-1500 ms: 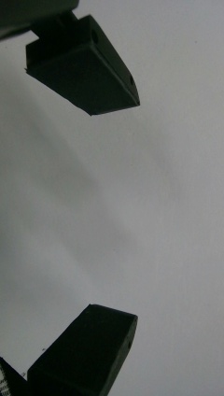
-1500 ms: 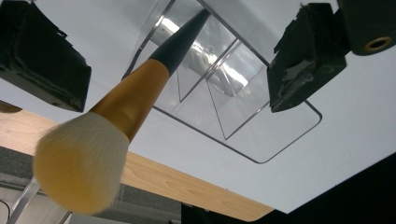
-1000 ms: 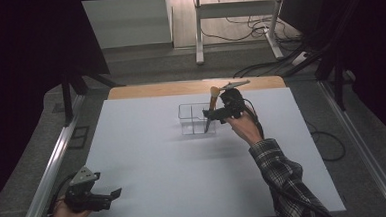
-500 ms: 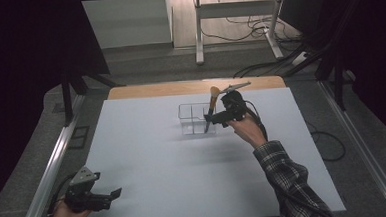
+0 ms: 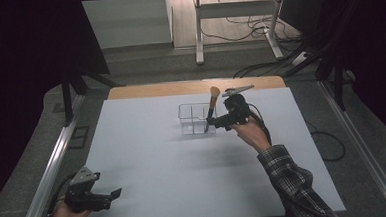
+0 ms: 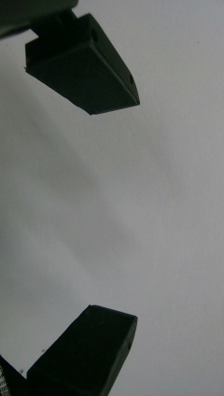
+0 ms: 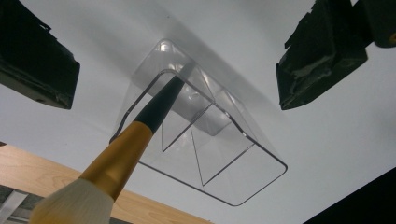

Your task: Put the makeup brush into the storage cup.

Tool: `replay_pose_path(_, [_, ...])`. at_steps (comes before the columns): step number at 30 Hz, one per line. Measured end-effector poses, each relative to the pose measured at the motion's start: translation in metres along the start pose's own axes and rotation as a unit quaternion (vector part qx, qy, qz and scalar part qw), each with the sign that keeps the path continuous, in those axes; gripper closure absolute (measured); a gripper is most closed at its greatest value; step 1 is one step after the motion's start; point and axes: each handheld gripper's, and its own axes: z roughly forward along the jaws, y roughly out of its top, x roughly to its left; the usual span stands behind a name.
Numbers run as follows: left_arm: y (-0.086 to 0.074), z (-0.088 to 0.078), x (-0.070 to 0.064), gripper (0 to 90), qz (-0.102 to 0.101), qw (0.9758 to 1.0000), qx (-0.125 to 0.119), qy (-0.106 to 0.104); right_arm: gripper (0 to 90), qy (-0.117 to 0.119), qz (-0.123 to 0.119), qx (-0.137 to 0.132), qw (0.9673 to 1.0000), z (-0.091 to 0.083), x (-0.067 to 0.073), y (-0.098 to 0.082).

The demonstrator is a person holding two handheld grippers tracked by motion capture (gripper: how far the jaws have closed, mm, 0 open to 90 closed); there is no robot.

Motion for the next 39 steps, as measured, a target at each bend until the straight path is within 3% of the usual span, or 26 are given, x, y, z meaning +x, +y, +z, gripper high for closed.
replay_pose_path(15, [0.0, 0.0, 0.001, 1.6, -0.001, 1.0, -0.001, -0.002, 1.5, 0.005, -0.006, 0.005, 1.0, -0.008, 0.003, -0.016])
replay_pose_path(24, [0.0, 0.0, 0.0, 1.6, -0.001, 1.0, 0.001, -0.001, 3.7, 0.005, 0.004, 0.008, 0.9999, -0.013, 0.002, -0.026])
replay_pose_path(39, [0.0, 0.0, 0.0, 1.6, 0.0, 1.0, 0.002, -0.001, 2.7, -0.005, -0.019, 0.028, 0.9994, -0.014, 0.007, -0.041])
